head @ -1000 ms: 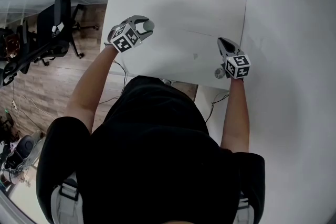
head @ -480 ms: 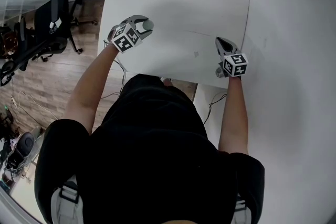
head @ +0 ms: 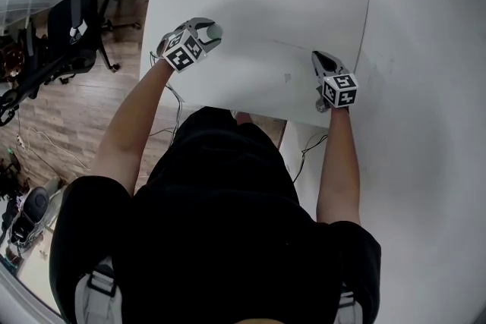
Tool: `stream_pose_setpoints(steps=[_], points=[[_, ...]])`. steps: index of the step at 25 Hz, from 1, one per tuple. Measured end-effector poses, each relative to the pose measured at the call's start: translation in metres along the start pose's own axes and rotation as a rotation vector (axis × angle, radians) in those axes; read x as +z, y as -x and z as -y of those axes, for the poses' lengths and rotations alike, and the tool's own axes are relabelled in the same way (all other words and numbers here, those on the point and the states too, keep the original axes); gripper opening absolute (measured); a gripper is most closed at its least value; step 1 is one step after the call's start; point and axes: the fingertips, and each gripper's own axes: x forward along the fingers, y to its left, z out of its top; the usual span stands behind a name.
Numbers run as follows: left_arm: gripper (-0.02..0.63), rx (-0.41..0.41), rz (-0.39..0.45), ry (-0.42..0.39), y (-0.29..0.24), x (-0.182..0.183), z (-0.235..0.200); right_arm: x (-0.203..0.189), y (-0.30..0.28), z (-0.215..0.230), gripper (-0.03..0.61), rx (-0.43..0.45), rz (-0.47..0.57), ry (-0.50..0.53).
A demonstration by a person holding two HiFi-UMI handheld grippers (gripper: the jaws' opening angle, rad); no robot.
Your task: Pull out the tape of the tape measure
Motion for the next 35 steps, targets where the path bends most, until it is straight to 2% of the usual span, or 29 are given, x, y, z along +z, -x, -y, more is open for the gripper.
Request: stream_pose_setpoints(steps=[25,35], points=[[0.229,-0.016,-0.067,0.031,-0.048,-0.028,-0.009,-0.032,-0.039,0.018,0.011,-0.012,-0.091,-0.014],[0.229,-0.025,-0.073,0.021,-0.057,-0.026,-0.010,-0.039,-0.047,0.017,0.011,-0.006,-0.123,-0.003]])
